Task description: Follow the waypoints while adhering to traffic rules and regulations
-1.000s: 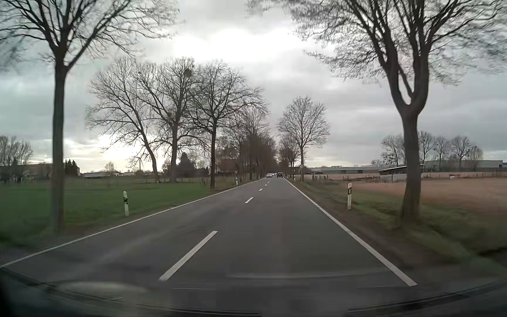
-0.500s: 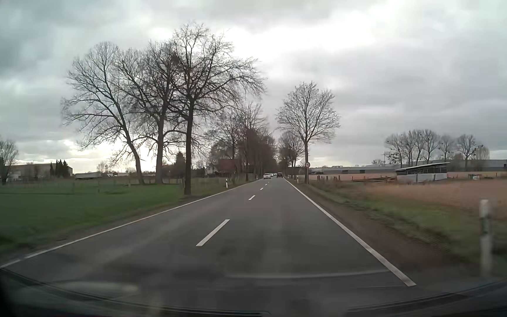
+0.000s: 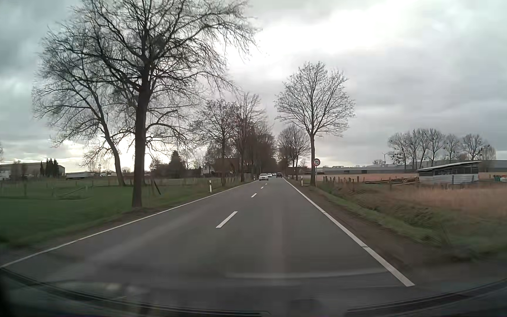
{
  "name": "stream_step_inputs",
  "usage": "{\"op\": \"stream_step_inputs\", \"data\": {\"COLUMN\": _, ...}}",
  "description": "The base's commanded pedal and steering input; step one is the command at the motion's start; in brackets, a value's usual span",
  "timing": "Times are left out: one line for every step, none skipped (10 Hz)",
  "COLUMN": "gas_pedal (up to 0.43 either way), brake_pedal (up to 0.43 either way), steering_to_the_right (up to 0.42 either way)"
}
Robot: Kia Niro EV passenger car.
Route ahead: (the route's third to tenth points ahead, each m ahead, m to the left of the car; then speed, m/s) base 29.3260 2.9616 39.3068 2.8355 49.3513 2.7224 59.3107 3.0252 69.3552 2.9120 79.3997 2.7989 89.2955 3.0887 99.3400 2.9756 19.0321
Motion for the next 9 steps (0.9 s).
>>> {"op": "stream_step_inputs", "data": {"gas_pedal": 0.079, "brake_pedal": 0.0, "steering_to_the_right": 0.003}}
{"op": "stream_step_inputs", "data": {"gas_pedal": 0.079, "brake_pedal": 0.0, "steering_to_the_right": 0.003}}
{"op": "stream_step_inputs", "data": {"gas_pedal": 0.02, "brake_pedal": 0.0, "steering_to_the_right": 0.003}}
{"op": "stream_step_inputs", "data": {"gas_pedal": 0.008, "brake_pedal": 0.0, "steering_to_the_right": 0.003}}
{"op": "stream_step_inputs", "data": {"gas_pedal": 0.039, "brake_pedal": 0.0, "steering_to_the_right": 0.003}}
{"op": "stream_step_inputs", "data": {"gas_pedal": 0.047, "brake_pedal": 0.0, "steering_to_the_right": 0.003}}
{"op": "stream_step_inputs", "data": {"gas_pedal": 0.067, "brake_pedal": 0.0, "steering_to_the_right": 0.003}}
{"op": "stream_step_inputs", "data": {"gas_pedal": 0.11, "brake_pedal": 0.0, "steering_to_the_right": 0.003}}
{"op": "stream_step_inputs", "data": {"gas_pedal": 0.118, "brake_pedal": 0.0, "steering_to_the_right": 0.003}}
